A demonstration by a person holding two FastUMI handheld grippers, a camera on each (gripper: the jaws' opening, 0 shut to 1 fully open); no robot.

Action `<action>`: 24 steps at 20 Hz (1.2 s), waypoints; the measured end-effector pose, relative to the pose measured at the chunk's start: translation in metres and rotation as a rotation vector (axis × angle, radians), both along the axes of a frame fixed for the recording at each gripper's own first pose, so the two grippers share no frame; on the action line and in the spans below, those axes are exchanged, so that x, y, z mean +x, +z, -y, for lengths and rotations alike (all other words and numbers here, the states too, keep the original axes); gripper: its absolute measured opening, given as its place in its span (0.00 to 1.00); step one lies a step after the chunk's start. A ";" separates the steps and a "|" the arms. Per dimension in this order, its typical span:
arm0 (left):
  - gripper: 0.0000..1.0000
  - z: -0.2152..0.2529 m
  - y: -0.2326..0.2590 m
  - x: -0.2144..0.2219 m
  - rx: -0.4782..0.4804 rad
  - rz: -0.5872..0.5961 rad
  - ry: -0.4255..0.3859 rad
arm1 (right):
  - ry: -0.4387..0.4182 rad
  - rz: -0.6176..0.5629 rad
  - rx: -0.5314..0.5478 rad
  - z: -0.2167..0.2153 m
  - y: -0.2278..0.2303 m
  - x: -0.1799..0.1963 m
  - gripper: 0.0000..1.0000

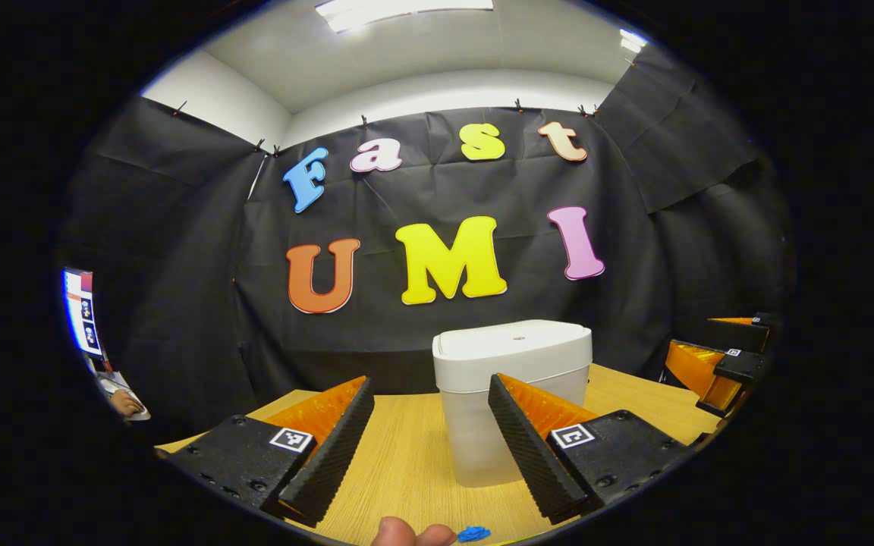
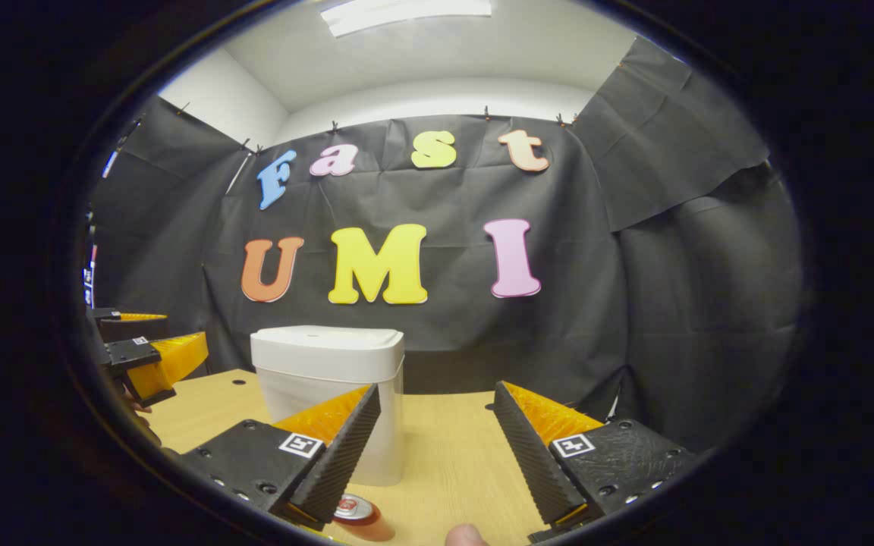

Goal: Press the lid of the desktop garbage bin to open it, pick up the crumpled paper on the desktop and throw it into the bin, then pick up the pop can on the desktop and drop it into the bin, and finally close the garbage bin lid.

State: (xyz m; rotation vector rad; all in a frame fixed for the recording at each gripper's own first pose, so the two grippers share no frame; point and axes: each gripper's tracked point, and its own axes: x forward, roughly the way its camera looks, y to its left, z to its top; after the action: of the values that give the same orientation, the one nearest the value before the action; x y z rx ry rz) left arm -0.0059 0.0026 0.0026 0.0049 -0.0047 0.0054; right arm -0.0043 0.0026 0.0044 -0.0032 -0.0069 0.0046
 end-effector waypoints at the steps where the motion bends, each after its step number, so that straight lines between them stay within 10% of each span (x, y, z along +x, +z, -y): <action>1: 0.98 -0.001 -0.001 0.000 -0.001 -0.002 0.000 | -0.001 0.000 -0.001 0.001 0.000 0.000 0.94; 24: 0.98 -0.047 -0.052 -0.005 -0.033 -0.089 0.041 | 0.236 -0.097 -0.080 -0.092 0.061 0.097 0.87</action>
State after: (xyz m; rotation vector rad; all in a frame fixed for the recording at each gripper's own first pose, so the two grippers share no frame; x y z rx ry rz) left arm -0.0107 0.0496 -0.0495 -0.0281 0.0841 0.0467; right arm 0.0923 0.0951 0.0658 -0.0826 0.0903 0.2412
